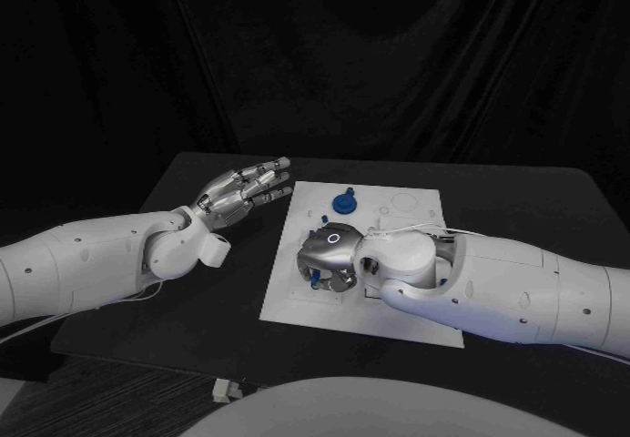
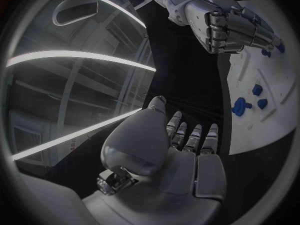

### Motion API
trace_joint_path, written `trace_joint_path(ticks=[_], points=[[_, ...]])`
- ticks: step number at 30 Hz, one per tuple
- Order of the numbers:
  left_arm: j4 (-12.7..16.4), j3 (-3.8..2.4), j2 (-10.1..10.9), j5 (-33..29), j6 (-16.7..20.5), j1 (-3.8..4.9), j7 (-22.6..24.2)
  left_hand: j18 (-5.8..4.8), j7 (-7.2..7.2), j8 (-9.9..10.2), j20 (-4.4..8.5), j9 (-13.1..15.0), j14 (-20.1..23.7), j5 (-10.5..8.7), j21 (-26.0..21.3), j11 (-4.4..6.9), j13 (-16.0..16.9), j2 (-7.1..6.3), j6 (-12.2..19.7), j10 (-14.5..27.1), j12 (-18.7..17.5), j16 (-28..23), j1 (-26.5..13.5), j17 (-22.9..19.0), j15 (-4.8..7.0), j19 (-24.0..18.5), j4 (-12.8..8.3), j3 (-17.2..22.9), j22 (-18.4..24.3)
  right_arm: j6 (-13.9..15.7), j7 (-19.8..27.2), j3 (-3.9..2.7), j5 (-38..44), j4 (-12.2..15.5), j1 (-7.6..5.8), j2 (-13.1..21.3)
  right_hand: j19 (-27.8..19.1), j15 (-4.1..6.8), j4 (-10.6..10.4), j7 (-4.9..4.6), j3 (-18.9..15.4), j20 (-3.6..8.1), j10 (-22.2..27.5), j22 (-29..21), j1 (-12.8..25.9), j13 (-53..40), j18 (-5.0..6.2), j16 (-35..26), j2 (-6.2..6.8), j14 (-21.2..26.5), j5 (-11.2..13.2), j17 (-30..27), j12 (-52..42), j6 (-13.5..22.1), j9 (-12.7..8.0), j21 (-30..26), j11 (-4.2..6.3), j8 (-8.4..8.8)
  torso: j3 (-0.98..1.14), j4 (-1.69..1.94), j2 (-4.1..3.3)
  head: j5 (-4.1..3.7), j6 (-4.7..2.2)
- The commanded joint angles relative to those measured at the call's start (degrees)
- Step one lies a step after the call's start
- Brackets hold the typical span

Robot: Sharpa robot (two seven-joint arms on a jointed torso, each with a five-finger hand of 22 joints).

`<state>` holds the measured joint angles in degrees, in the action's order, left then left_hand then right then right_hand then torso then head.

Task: Assemble the parts on the task board

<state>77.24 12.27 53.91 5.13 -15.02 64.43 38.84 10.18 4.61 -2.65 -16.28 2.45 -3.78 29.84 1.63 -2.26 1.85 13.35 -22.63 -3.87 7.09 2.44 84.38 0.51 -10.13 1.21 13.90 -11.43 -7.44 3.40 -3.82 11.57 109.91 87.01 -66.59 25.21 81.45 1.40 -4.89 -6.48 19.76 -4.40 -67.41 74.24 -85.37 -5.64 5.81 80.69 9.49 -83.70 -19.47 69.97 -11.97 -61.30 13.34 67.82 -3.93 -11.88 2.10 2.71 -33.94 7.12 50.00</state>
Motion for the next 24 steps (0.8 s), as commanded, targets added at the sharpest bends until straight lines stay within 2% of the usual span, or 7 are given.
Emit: trace_joint_path(ticks=[1, 24], points=[[-0.03, -0.05, -0.11, -0.06, -0.91, -0.14, 0.98, -0.09, 0.12, 0.27, -0.05, -0.02, 0.58, 0.93, -0.42, -0.57, -0.32, -0.12, -0.29, 0.28, 0.36, 0.88, 0.82, 0.61, -0.01, 0.61, -0.32, 1.97, -0.49, -1.23, -1.08, 0.22, 0.62, -0.19, 0.52, 0.06, -0.59, 0.09, 0.68, -0.21, 2.08, -0.11, -2.1, 9.5, -1.83, -1.29, -1.06, -0.97, -1.61, -1.7, -0.11, -0.77, -0.92, 0.13, 1.32, -0.99, 1.1, -1.48, 0.01, 0.01, 0.01, 0.05, 0.0], [-0.41, -0.05, -0.2, -0.06, -1.19, -0.83, 0.65, -0.09, 0.13, 0.28, -0.06, -0.02, 0.61, 0.94, -0.43, -0.58, -0.32, -0.07, -0.26, 0.31, 0.35, 0.89, 0.84, 0.6, -0.02, 0.61, -0.33, 2.05, -0.46, -2.28, -1.48, 0.22, -0.85, 0.34, 0.75, 0.5, -0.87, 0.15, 0.85, -0.16, 2.08, -0.1, -2.36, 9.37, -1.6, -1.43, -0.95, -1.26, -1.69, -1.51, 0.18, -1.26, -1.01, -0.01, 1.48, -1.48, 1.17, -1.47, 0.0, -0.02, 0.04, 0.05, 0.0]])
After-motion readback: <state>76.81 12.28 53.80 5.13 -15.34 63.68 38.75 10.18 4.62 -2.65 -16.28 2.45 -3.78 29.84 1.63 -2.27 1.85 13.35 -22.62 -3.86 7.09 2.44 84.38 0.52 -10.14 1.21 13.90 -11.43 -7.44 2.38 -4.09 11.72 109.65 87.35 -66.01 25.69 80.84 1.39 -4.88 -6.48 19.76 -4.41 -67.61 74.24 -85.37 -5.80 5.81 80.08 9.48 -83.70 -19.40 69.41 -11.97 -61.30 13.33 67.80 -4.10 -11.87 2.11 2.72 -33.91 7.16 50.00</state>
